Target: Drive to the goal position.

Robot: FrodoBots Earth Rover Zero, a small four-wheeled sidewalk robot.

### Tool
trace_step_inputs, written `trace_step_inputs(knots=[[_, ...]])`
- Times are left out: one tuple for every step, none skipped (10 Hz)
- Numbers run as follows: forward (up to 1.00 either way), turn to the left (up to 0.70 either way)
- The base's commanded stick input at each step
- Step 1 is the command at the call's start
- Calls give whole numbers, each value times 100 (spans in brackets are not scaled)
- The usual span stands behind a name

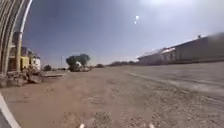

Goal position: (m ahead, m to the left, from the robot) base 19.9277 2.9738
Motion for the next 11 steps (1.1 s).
trace_step_inputs(knots=[[70,0],[70,0],[70,0],[70,0],[70,0],[70,0],[70,0],[70,0],[70,3],[70,10],[70,16]])
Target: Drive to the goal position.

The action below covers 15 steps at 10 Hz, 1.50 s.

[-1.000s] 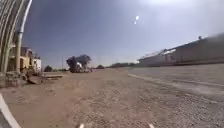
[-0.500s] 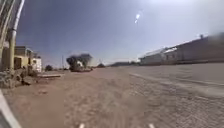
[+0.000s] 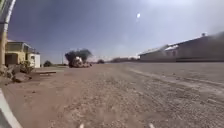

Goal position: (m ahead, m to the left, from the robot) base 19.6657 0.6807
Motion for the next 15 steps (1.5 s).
trace_step_inputs(knots=[[70,23],[70,29],[70,35],[70,35],[70,29],[70,11],[70,0],[70,0],[70,0],[70,0],[70,0],[70,0],[70,0],[70,0],[70,0]])
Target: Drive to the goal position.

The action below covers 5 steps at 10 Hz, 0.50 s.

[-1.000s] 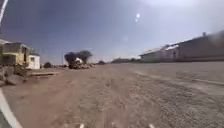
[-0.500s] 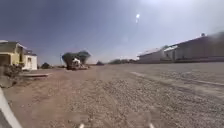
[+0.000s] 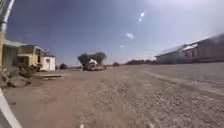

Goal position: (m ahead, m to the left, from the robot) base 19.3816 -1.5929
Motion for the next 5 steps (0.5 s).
trace_step_inputs(knots=[[70,0],[70,0],[70,0],[70,0],[70,0]])
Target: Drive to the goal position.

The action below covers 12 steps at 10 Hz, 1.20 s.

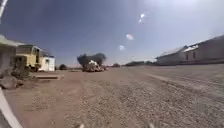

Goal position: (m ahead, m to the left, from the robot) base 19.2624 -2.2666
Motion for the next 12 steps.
trace_step_inputs(knots=[[70,0],[70,0],[70,0],[70,0],[70,0],[70,0],[70,0],[70,0],[70,0],[70,0],[70,0],[70,0]])
